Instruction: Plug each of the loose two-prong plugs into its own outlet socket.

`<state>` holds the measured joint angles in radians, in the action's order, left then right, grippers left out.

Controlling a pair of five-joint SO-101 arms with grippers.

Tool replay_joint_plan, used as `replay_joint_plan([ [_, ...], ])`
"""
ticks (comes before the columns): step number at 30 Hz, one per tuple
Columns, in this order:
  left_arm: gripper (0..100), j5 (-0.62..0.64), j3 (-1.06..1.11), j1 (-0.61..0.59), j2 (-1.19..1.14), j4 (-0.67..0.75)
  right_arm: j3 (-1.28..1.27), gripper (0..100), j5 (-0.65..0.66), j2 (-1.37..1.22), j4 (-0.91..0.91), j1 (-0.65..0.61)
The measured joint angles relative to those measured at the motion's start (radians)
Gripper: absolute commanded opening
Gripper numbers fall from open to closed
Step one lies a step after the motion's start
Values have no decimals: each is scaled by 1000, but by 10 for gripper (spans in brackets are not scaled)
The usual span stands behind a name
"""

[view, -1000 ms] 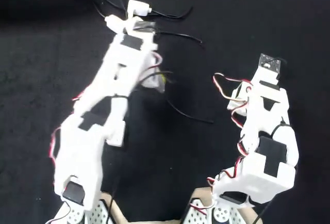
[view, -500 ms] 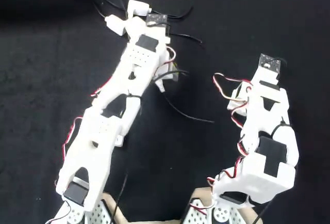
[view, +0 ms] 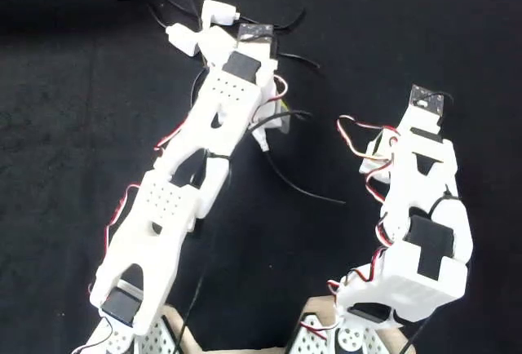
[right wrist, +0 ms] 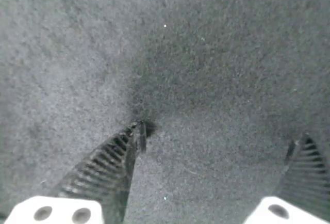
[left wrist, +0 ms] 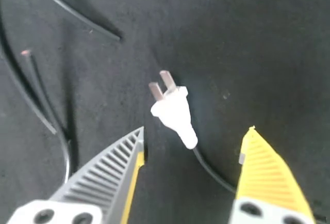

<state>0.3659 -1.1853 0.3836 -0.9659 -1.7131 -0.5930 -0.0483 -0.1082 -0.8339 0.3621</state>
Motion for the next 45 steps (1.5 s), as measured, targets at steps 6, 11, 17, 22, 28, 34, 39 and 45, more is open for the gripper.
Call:
replay_joint_plan([
  [6, 293, 0, -21, 5, -6, -28, 0, 424, 0, 0, 0, 0],
  [11, 293, 0, -5, 11, -80, 8, 0, 424, 0, 0, 0, 0],
  [17, 292, 5, -29, -2, -155, 40, 0, 424, 0, 0, 0, 0],
  [22, 292, 6, -110, -2, -206, 49, 0, 424, 0, 0, 0, 0],
  [28, 292, 6, -219, -2, -261, 49, 0, 424, 0, 0, 0, 0],
  [34, 264, 6, -259, -2, -308, 49, 0, 424, 0, 0, 0, 0],
  [39, 125, 6, -279, 0, -330, 49, 0, 424, 0, 0, 0, 0],
  [45, 27, 8, -284, 6, -330, 58, 0, 424, 0, 0, 0, 0],
])
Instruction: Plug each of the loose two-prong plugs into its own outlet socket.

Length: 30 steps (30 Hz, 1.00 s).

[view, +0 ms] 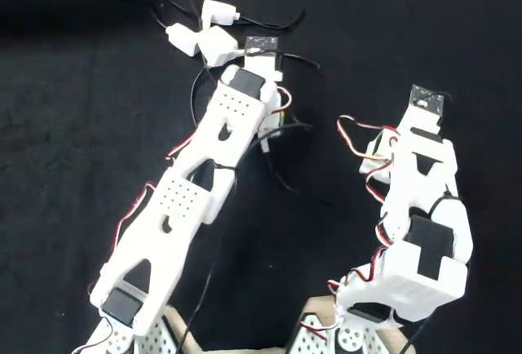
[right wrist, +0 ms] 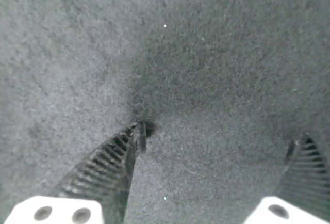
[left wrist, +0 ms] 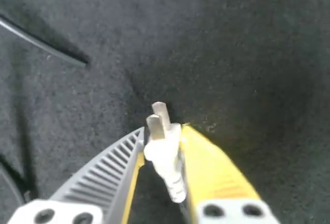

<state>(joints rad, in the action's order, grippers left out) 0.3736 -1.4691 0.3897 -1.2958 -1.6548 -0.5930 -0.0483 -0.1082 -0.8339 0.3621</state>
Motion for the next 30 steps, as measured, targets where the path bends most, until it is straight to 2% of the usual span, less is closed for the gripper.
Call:
replay_joint_plan([
  [8, 29, -2, -5, 0, 0, 0, 0, 424, 0, 0, 0, 0],
  [10, 29, -34, -35, 0, -2, -5, 0, 424, 0, 0, 3, 0],
  [14, 29, -166, -130, -6, 5, -15, 0, 424, 0, 0, 18, 0],
  [25, 28, -658, -143, -2, 384, -46, 0, 424, 0, 0, 18, 0],
  [30, 28, -749, -143, -57, 509, -46, 0, 424, 0, 0, 18, 0],
])
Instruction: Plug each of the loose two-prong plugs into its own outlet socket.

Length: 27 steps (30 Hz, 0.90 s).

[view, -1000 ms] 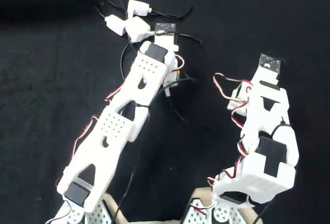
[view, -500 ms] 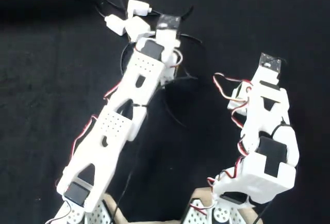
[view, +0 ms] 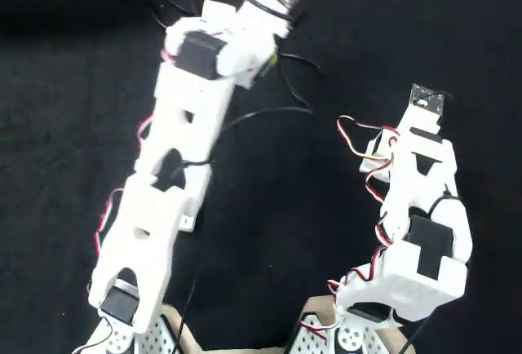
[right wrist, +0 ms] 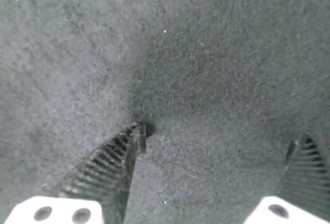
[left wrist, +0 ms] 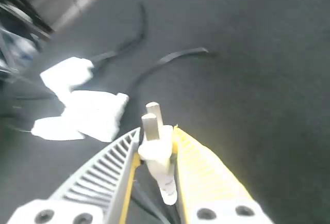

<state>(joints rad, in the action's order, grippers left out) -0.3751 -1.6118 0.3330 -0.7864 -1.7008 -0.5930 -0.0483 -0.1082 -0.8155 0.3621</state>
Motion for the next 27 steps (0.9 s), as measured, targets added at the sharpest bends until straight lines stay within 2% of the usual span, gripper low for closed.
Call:
replay_joint_plan([
  [8, 28, -242, -2, -28, 229, -44, -2, 424, 0, 0, 21, 0],
  [12, 28, -295, -5, -28, 341, -52, -2, 424, 0, 0, 21, -2],
  [16, 28, -302, -18, -28, 425, -52, -6, 424, 3, 0, 21, -2],
  [21, 27, -298, -20, 12, 497, -52, -15, 423, 115, 0, 32, -63],
  [27, 27, -123, -20, 129, 572, -52, -15, 423, 143, 0, 32, -75],
])
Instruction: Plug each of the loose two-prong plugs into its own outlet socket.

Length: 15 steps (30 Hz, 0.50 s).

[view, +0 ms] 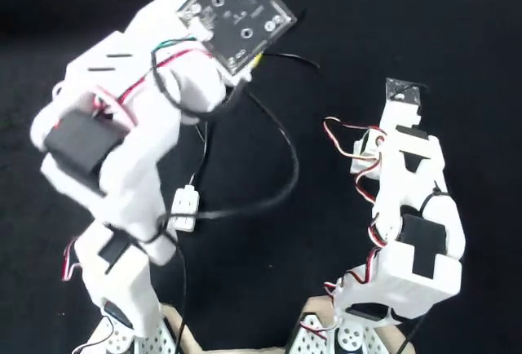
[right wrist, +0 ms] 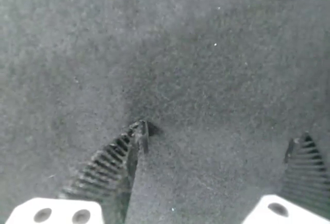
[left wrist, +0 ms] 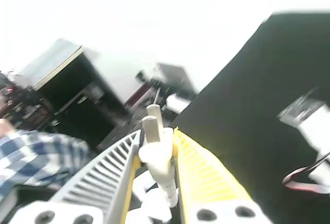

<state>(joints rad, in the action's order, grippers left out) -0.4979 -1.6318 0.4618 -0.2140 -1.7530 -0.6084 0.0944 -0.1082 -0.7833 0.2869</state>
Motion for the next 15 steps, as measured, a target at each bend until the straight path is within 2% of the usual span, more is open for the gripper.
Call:
replay_joint_plan([
  [3, 27, 69, -2, 18, 52, 0, 0, 423, 0, 0, 0, 0],
  [10, 27, 98, 23, 18, 221, -2, 0, 423, -2, 29, -72, -48],
  [15, 27, 170, 236, 18, 422, -2, 0, 423, 2, 75, -89, -92],
])
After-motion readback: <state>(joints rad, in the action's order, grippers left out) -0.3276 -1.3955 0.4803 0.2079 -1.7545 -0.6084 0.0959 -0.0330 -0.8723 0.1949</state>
